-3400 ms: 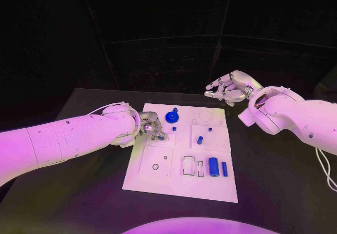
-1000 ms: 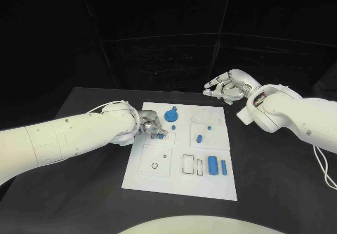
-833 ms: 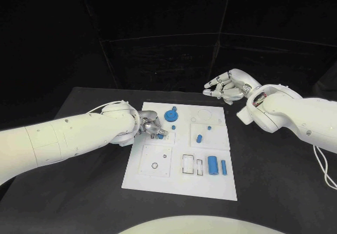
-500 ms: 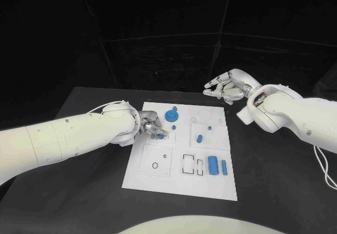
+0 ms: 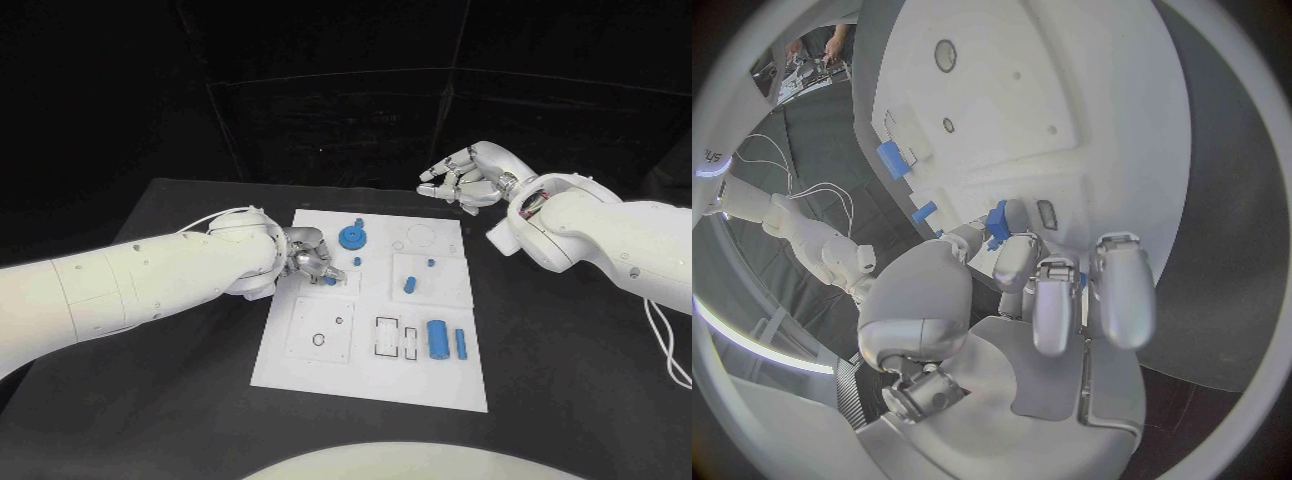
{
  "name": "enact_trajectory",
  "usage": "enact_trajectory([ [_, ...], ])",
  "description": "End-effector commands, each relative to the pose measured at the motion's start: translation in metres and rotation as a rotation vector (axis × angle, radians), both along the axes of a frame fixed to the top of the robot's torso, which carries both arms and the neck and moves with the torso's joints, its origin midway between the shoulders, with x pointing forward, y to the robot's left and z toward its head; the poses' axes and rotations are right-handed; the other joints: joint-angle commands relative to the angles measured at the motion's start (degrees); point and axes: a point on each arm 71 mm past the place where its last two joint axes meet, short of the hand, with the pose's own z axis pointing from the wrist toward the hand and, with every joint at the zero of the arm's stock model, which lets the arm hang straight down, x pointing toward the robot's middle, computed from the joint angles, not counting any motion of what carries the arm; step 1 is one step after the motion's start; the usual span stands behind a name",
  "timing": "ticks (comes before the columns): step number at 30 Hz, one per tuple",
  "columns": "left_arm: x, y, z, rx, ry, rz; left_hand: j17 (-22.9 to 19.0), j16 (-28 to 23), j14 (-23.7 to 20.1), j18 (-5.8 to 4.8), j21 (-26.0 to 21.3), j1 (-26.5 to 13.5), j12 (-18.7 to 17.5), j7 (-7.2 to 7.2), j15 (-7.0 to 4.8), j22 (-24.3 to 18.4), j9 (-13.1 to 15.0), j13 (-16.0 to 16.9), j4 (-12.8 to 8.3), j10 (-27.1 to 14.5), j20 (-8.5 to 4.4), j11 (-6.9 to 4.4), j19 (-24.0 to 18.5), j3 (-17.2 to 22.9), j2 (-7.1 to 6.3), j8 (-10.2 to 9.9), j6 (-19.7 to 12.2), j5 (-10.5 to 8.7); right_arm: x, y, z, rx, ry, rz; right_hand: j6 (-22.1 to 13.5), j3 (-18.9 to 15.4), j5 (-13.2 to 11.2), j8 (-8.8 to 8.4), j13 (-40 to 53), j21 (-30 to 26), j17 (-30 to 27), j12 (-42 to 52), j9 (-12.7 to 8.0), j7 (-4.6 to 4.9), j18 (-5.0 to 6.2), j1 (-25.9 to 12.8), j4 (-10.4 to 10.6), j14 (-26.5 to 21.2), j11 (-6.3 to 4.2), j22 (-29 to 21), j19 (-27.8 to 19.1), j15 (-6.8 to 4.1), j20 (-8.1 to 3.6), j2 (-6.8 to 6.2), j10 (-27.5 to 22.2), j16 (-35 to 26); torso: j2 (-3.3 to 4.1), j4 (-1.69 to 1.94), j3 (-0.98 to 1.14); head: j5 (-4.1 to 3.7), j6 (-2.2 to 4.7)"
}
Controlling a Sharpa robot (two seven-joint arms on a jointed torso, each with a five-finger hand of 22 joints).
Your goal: Assemble the parts on the task board
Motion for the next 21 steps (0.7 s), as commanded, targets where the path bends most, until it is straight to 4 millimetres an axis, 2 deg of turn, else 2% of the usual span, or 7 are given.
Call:
enact_trajectory([
  [1,0.0006,0.0009,0.0005,0.000,-0.007,0.002,15.1,0.2,5.9,-0.93,-0.1,-0.6,0.0,0.02,-0.41,0.0,0.0,-0.1,0.2,0.3,-0.37,-0.08,1.4,-0.6,-0.02,-0.4,0.3,-0.21,0.0000,0.0012,0.0016,0.001,-0.008,0.011,-0.1,-0.2,0.2,0.31,0.0,-0.4,-0.1,-0.4,-0.1,-0.13,0.91,-0.1,0.0,0.6,-0.07,-0.1,0.0,-0.19,0.02,0.50,-0.5,-0.3,-0.01,0.01,0.02,-0.02,0.06],
  [13,-0.0005,0.0002,0.0013,-0.009,-0.012,0.004,15.1,0.2,5.9,-0.89,-0.2,-0.4,-0.1,-0.03,-0.44,-0.1,0.0,-0.1,0.4,0.3,-0.40,-0.12,1.4,-2.0,-0.22,-0.5,0.3,-0.15,0.0001,0.0012,0.0016,0.001,-0.008,0.011,-0.1,-0.3,0.2,0.31,-0.1,-0.4,-0.1,-0.4,-0.1,-0.13,0.92,-0.1,0.0,0.6,-0.07,-0.1,0.0,-0.19,0.02,0.51,-0.5,-0.4,0.01,-0.02,0.00,-0.03,0.05],
  [16,-0.0016,-0.0003,0.0018,-0.013,-0.015,0.003,15.1,0.2,5.9,-0.87,-0.3,3.1,-0.1,-0.24,-0.57,-0.1,0.1,-0.1,-1.8,0.2,-0.48,-0.30,1.4,-0.6,0.66,-0.6,0.0,0.25,0.0001,0.0011,0.0015,0.001,-0.008,0.011,-0.1,-0.3,0.2,0.31,-0.1,-0.4,-0.1,-0.4,-0.1,-0.13,0.92,-0.1,0.0,0.6,-0.07,-0.1,0.0,-0.19,0.02,0.51,-0.5,-0.4,0.02,0.04,0.00,-0.03,0.02],
  [21,-0.0030,-0.0006,0.0026,-0.020,-0.020,0.005,15.1,0.2,5.9,-0.82,-0.5,9.5,-0.6,-0.34,-0.82,-0.2,0.1,-0.4,-6.8,-0.2,-0.73,-0.48,1.3,5.4,2.05,-1.0,-1.0,0.65,0.0002,0.0013,0.0014,0.000,-0.008,0.011,-0.1,-0.3,0.2,0.32,-0.1,-0.4,-0.1,-0.4,-0.1,-0.12,0.92,-0.2,0.1,0.6,-0.07,-0.1,0.0,-0.18,0.02,0.53,-0.5,-0.4,-0.04,0.03,0.02,0.02,0.03],
])
